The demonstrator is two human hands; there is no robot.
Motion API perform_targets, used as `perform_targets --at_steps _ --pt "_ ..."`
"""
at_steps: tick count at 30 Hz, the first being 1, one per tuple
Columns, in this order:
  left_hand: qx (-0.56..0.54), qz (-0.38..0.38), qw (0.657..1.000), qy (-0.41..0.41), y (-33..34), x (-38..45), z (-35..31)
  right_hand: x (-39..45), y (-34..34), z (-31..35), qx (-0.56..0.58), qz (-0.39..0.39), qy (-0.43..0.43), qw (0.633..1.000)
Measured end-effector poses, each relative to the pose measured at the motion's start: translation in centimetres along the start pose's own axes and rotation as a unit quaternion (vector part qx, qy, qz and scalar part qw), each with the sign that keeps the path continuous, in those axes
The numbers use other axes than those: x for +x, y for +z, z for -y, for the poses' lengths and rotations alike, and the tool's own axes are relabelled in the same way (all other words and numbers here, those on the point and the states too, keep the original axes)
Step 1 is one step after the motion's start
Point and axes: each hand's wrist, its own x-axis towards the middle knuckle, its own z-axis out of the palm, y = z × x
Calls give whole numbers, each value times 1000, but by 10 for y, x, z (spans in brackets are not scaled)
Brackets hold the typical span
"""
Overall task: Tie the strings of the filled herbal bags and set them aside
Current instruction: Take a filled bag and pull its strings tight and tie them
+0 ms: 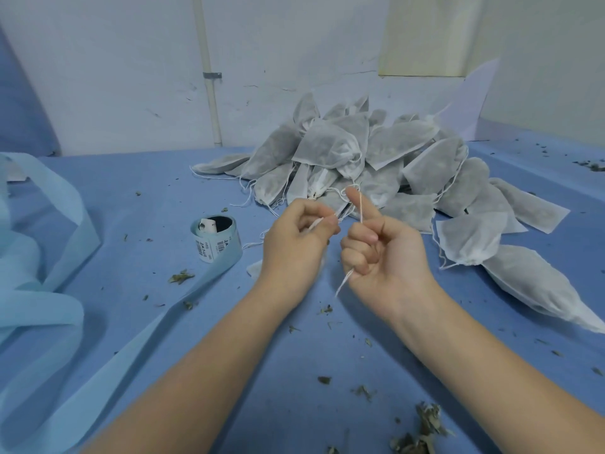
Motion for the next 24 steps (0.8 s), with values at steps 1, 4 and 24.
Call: perform_targets --at_steps 1,4,24 --pt "-8 -12 1000 0 0 0 0 1 1 -2 -15 8 -3 1000" --pt "12 -44 999 21 -2 0 2 2 2 -6 -139 16 -24 990" --pt "160 -68 985 17 -1 -1 3 4 -8 -7 -727 1 -201 656"
